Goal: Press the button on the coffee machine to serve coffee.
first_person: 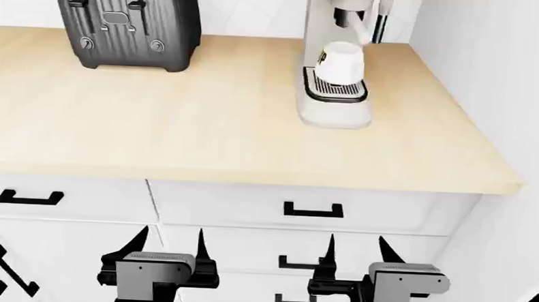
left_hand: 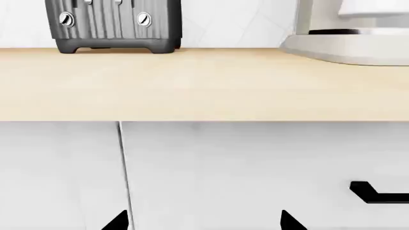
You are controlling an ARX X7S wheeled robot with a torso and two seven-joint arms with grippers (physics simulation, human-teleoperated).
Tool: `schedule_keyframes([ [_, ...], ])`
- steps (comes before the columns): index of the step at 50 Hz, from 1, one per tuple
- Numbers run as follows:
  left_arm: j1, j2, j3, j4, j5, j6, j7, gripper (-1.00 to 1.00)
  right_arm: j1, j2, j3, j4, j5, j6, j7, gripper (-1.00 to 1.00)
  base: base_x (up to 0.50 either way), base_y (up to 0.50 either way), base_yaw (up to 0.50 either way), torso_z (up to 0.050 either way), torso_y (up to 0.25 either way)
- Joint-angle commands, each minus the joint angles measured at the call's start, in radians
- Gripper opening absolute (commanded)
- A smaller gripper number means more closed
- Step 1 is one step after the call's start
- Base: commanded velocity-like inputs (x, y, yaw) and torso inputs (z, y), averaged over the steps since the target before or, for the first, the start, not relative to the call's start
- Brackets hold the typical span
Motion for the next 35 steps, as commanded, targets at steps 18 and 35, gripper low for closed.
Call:
schedule_keyframes([
  [18,0.014,-0.062,0.062,0.009,-0.055,0.046,-0.074,1.0,0.0,0.058,-0.071,-0.006,0.042,-0.013,0.083,1.0,0.0,0.0,0.0,0.004,0.0],
  [35,0.001,-0.085,0.112,0.007,-0.035,0.026,-0.104,1.0,0.006,0.081,-0.101,-0.001,0.063,-0.001,0.106,1.0,0.0,0.0,0.0,0.05,0.0],
])
